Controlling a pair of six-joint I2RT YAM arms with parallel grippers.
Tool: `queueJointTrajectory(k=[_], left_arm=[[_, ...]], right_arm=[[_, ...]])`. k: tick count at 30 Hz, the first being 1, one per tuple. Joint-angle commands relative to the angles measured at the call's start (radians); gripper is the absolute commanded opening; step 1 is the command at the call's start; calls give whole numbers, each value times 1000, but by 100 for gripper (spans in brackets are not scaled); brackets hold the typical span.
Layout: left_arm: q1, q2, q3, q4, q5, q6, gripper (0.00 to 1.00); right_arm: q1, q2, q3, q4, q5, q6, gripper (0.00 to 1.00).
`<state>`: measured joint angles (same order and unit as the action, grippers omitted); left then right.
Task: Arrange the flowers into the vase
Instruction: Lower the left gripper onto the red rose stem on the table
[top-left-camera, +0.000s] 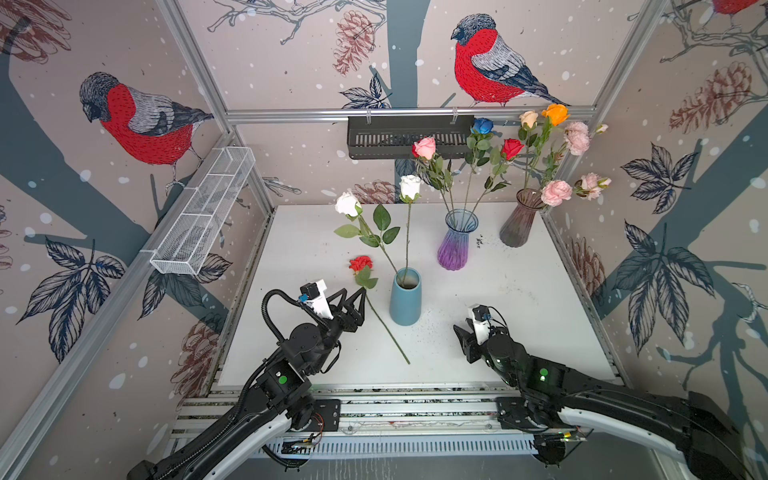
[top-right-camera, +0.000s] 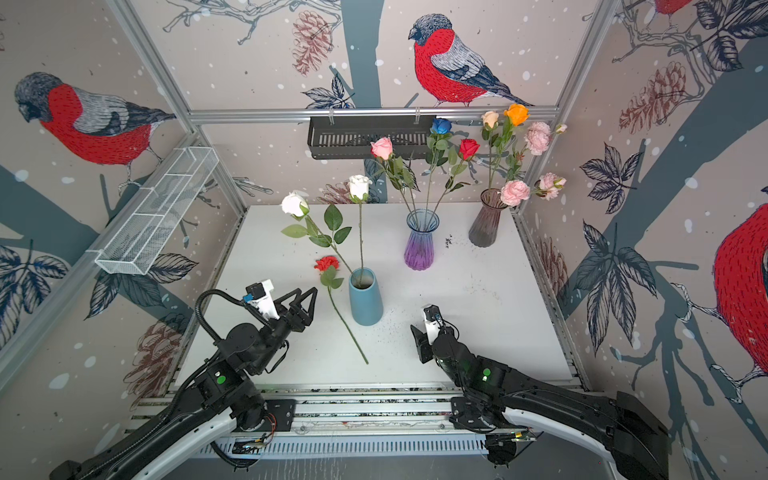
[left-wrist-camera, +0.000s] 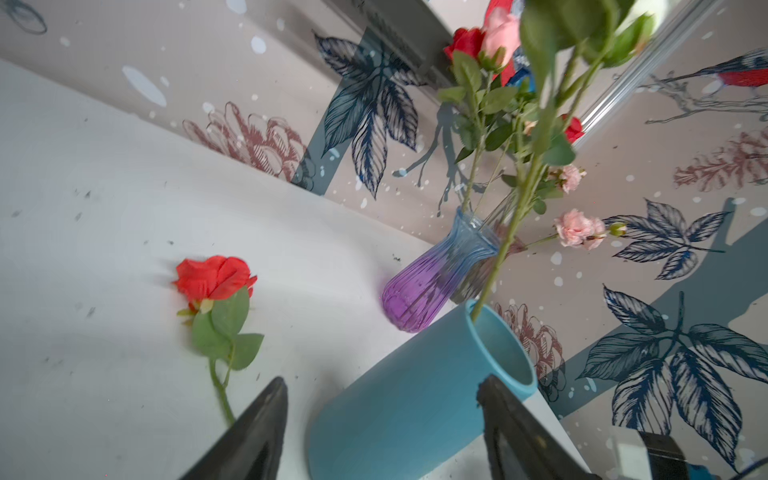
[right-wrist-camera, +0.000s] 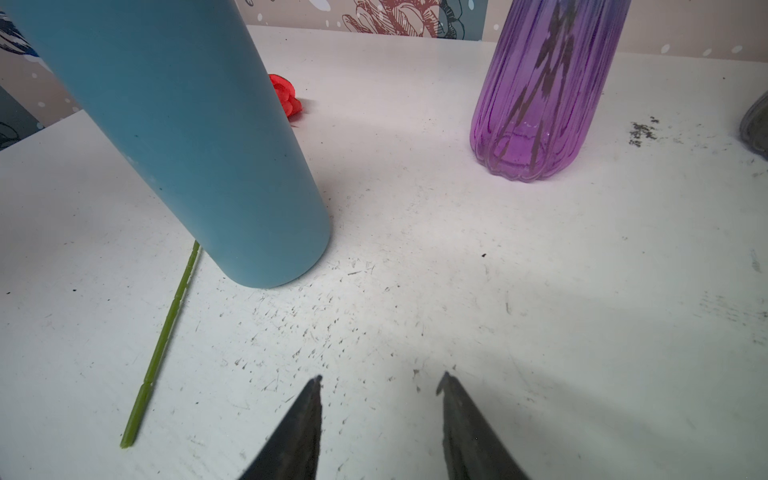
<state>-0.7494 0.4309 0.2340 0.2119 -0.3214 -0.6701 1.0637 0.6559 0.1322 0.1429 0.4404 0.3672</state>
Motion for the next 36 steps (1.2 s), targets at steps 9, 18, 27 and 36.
queueJointTrajectory(k=[9, 18, 27, 36], left_arm=[[190, 300, -26, 143, 257, -108, 61], [321, 771, 164, 124, 453, -82, 59], [321, 1056, 489, -306, 284, -61, 41], [299, 1206, 524, -350, 266, -84, 44]], right_arm=[[9, -18, -3, 35, -9, -2, 48], [20, -35, -5, 31, 34, 5, 47], [70, -50, -9, 29, 120, 8, 47], [104, -40, -6, 23, 162, 6, 47]])
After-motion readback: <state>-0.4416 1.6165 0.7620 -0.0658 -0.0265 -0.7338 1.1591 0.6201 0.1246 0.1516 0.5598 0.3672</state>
